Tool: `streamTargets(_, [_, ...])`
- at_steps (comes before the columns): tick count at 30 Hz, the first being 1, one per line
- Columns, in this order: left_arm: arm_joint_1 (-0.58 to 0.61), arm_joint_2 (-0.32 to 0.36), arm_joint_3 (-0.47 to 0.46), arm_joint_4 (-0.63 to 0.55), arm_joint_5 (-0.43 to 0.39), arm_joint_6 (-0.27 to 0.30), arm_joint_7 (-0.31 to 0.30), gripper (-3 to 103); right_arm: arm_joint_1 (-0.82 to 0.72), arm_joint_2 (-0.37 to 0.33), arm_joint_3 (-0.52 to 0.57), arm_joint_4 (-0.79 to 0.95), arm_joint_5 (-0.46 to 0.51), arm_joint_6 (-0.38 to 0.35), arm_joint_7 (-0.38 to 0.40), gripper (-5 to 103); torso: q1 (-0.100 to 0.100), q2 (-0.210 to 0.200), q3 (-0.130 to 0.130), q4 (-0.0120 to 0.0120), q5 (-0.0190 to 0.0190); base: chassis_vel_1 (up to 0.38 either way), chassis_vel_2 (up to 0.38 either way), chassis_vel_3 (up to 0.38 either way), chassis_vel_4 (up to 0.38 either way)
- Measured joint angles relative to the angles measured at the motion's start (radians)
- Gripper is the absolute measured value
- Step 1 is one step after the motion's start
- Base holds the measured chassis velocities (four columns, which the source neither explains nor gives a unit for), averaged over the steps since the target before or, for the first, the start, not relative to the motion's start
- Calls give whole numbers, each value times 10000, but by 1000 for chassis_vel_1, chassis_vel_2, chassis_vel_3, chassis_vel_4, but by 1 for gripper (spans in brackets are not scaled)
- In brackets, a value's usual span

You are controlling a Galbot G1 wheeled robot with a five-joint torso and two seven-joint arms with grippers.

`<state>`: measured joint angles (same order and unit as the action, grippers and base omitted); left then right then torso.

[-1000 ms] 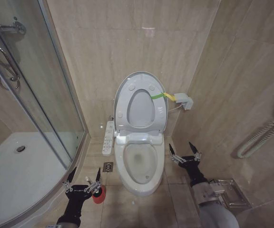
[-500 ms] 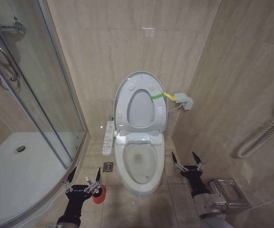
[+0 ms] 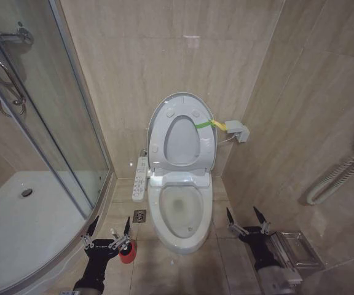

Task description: Open the toilet lid, clean the toilet bowl with a toilet brush, close the toilet lid, and flush.

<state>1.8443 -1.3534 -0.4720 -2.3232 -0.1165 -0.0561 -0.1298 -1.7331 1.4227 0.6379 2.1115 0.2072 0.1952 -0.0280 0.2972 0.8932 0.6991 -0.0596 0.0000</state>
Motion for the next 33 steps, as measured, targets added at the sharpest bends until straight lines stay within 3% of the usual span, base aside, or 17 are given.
streamTargets(13, [0,0,0,0,0,0,0,100,-394,-76,219,0,771,341,-375,100,0,0,0,0,1,0,0,0,0])
streamTargets(33, [0,0,0,0,0,0,0,100,-1044,225,46,504,658,769,-451,100,0,0,0,0,0,0,0,0,0])
